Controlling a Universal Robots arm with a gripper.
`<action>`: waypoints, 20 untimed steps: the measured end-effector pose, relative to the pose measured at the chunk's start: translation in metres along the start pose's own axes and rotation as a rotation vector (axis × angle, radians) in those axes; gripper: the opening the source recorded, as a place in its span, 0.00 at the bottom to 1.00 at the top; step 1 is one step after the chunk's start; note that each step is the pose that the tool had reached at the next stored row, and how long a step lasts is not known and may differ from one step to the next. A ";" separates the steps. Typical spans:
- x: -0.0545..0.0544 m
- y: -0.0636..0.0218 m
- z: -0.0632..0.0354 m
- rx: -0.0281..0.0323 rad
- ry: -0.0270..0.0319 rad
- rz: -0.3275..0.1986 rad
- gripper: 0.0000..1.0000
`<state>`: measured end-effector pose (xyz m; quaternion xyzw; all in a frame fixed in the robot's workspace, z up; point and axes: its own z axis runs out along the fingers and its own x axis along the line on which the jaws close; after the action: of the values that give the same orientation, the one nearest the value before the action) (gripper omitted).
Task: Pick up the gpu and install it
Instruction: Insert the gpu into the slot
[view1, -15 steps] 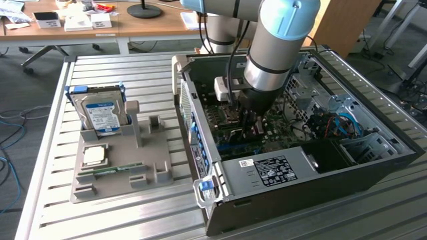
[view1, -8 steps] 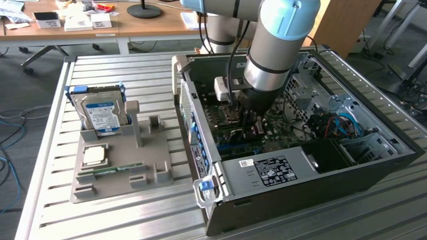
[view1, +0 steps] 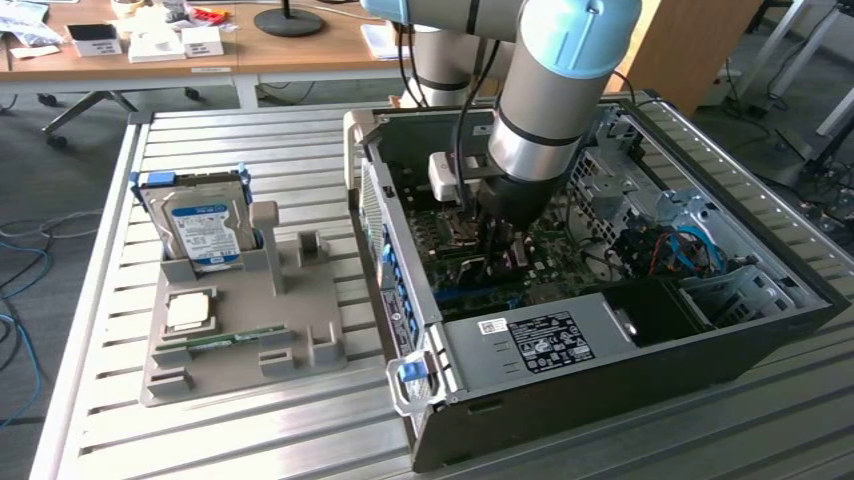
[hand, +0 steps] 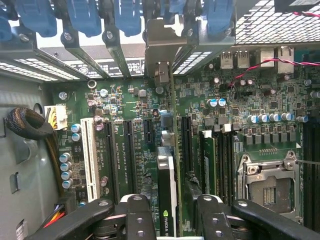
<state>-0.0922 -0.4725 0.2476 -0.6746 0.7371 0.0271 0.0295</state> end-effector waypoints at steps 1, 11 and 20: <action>0.000 0.0000 0.0000 0.0000 0.0000 0.000 0.40; 0.000 0.0000 -0.0001 -0.0001 0.0002 0.000 0.27; 0.000 0.0000 0.0000 0.0000 0.0001 0.000 0.27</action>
<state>-0.0922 -0.4725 0.2476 -0.6746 0.7371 0.0271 0.0294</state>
